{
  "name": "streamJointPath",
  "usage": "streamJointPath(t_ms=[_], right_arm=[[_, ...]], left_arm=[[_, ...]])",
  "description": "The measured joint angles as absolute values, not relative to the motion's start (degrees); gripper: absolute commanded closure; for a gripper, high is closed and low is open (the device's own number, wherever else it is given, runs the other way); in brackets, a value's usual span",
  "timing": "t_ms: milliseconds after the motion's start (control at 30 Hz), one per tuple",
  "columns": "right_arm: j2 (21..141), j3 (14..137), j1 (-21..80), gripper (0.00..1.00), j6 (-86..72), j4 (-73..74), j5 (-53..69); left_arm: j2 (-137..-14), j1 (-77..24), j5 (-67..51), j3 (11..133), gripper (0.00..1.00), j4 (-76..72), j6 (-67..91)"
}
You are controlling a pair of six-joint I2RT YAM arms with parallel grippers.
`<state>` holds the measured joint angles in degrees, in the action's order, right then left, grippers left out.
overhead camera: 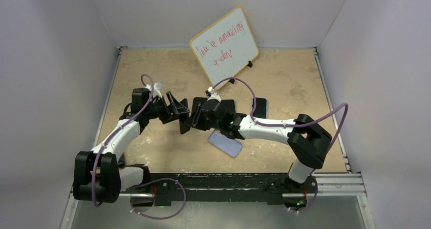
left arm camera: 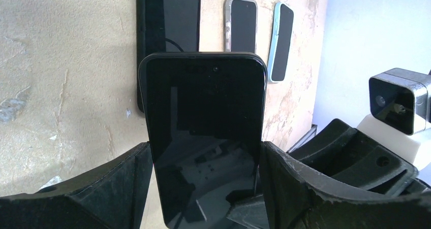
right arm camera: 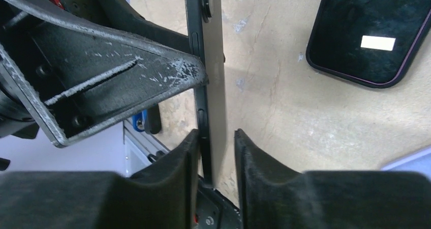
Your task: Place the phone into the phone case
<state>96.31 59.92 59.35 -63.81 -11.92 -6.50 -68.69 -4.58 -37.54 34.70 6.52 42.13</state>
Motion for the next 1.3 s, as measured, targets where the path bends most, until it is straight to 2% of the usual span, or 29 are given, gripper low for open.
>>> streamJointPath(t_ms=[167,367,567,667,967,1133,1300], right_arm=[[97.3,60.8,59.4,1.0,-63.3,-12.2,-6.4],[97.2,61.0,59.8,1.0,-62.0,-11.9,-6.5],[93.6,56.0,59.8,1.0,-58.9,-9.6,-9.0],[90.1,51.9,59.4,1.0,-56.6,-8.5,-10.7],[73.3,44.9,56.9,1.0,-44.5,-0.1,-13.6],[65.4,44.0,56.9,1.0,-36.1,6.3,-13.9],[61.8,42.9,56.9,1.0,-32.8,13.0,-14.7]], left_arm=[[-68.7,-4.6,-37.4,34.7,0.5,6.8,42.3],[-68.6,-4.6,-37.3,34.7,0.22,8.1,42.1],[-67.0,-4.6,-39.4,35.5,0.12,10.2,41.1],[-66.2,-4.6,-41.5,36.4,0.13,10.3,40.9],[-64.9,-6.3,-42.7,37.0,0.29,12.0,40.7],[-65.0,-12.0,-39.0,37.0,0.38,12.5,40.5],[-65.0,-20.1,-32.3,36.6,0.43,10.6,43.0]])
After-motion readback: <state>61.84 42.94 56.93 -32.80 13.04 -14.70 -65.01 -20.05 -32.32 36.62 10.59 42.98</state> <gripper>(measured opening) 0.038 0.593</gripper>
